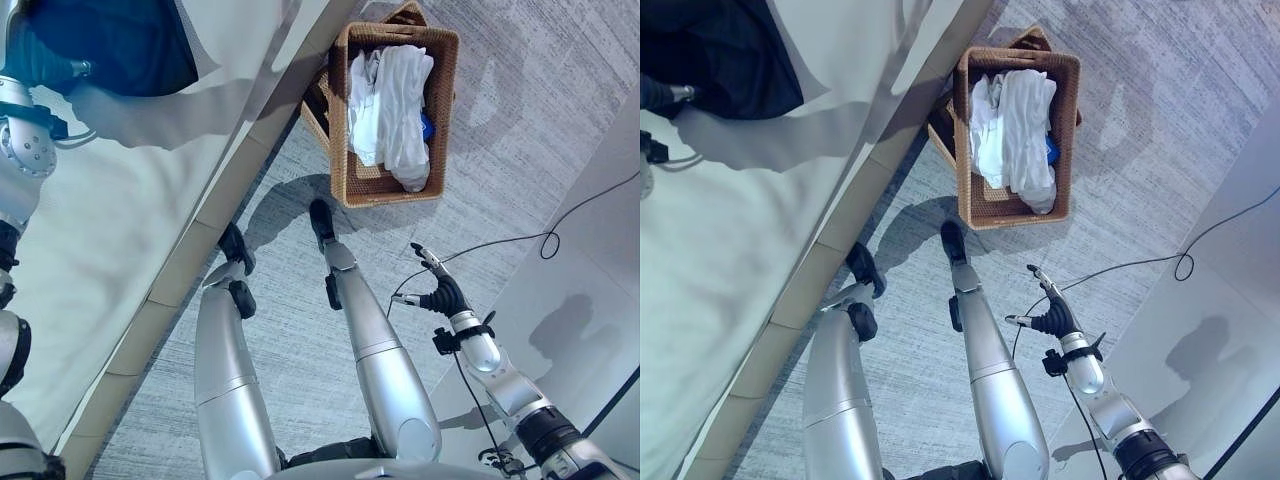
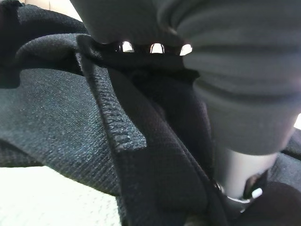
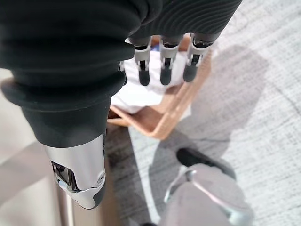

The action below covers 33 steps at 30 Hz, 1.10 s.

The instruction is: Pick up clothes into the bucket

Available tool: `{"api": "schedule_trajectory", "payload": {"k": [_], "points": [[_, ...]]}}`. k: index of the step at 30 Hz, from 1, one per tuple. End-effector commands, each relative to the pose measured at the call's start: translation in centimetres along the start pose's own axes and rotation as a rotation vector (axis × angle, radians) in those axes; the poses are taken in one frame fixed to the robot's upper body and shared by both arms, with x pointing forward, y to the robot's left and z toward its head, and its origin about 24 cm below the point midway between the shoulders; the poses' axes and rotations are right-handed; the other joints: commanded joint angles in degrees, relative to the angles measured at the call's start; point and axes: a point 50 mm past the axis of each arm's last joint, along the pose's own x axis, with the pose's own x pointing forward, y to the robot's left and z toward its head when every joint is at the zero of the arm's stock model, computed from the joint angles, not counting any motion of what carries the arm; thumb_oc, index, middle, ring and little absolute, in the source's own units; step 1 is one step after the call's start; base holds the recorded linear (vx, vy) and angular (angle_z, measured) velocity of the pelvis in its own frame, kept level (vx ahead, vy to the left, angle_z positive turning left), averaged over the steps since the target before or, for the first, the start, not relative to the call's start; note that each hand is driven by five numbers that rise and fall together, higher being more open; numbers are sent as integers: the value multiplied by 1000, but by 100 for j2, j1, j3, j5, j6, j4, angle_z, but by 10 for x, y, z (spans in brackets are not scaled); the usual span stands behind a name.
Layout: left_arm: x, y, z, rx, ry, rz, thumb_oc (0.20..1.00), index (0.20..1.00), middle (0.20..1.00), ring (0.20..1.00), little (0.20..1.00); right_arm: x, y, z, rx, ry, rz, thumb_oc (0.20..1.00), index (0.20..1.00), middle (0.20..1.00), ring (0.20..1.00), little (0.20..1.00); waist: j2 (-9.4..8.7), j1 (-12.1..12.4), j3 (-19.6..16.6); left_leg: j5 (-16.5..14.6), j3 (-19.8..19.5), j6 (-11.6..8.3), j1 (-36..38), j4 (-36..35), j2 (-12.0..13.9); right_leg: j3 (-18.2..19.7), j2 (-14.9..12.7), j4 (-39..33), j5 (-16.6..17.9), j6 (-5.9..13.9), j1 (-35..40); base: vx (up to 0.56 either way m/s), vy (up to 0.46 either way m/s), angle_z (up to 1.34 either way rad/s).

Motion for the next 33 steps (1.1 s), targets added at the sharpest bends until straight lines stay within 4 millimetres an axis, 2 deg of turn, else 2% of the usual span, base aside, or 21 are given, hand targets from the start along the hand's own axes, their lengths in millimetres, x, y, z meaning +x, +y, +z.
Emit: {"api": "schedule_trajectory", "payload": {"k": [1,2,3,4,15,19,23,25,28,29,31,33], "points": [[1,11,-15,82,38,-42,1000,1000,1000,1000,1000,-8,7,12,77,-66,2,1000,1000,1000,1000,1000,-407,117,-75,-1339,307,456,310,946,-321,174,-134,-1277,741,462,143,-6,-20,3],[2,12,-14,79,34,-36,583,583,583,583,583,-8,7,12,81,-69,0,1000,1000,1000,1000,1000,-409,122,-75,-1338,287,454,277,959,-315,162,-138,-1291,750,460,125,-13,-8,5],[1,11,-19,83,59,-41,432,432,432,432,432,-7,8,13,88,-72,2,1000,1000,1000,1000,1000,-428,109,-75,-1336,288,453,265,967,-313,153,-134,-1296,759,453,112,-16,-12,5],[1,12,-20,84,65,-35,200,200,200,200,200,-7,9,15,90,-80,7,1000,1000,1000,1000,1000,-451,99,-75,-1339,274,455,250,980,-311,129,-134,-1294,771,451,97,0,0,0],[1,7,-2,40,-14,-20,200,200,200,200,200,-7,9,21,81,-114,27,1000,1000,1000,1000,1000,-500,104,-75,-1241,210,434,390,822,-398,54,-185,-1405,836,465,262,-7,-4,1],[-8,-5,10,-7,-71,-42,200,200,200,200,200,-6,6,20,45,-113,24,1000,1000,1000,1000,1000,-436,165,-75,-1008,172,324,855,355,-502,-82,-321,-1576,889,462,665,-38,-37,13],[-19,-11,10,-68,-69,-57,200,200,200,200,200,-6,2,19,15,-112,10,1000,1000,1000,1000,1000,-378,210,-75,-896,171,282,1298,78,-591,-116,-378,-1585,856,434,1037,-42,-40,14],[-25,-10,17,-145,-95,-45,200,200,200,200,200,-6,-6,17,-4,-102,-22,1000,1000,1000,1000,1000,-239,344,-75,-758,98,237,1851,-255,-696,-195,-453,-1506,728,377,1478,-25,-94,16],[-33,-13,15,-233,-68,-52,200,200,200,200,200,-7,-16,17,-29,-95,-48,1000,1000,1000,1000,1000,-98,417,-75,-615,13,179,2523,-608,-844,-299,-572,-1415,564,318,2066,-22,-114,21],[-35,-12,18,-274,-74,-52,200,200,200,200,200,-8,-21,16,-38,-90,-62,1000,1000,1000,1000,1000,-87,414,-75,-348,33,173,2671,-766,-944,-356,-670,-1413,643,265,2207,-61,-119,32],[-35,-9,20,-290,-87,-46,200,200,200,200,200,-10,-23,15,-42,-84,-66,1000,1000,1000,1000,1000,-53,423,-75,-298,-7,166,2899,-901,-1008,-389,-718,-1416,617,249,2401,-19,-79,40],[-38,2,24,-390,-114,-14,200,200,200,200,200,-11,-32,18,-46,-92,-88,1000,1000,1000,1000,1000,97,547,-148,-127,-114,99,3606,-1389,-1080,-518,-748,-1402,450,201,3008,59,-90,41]]}}
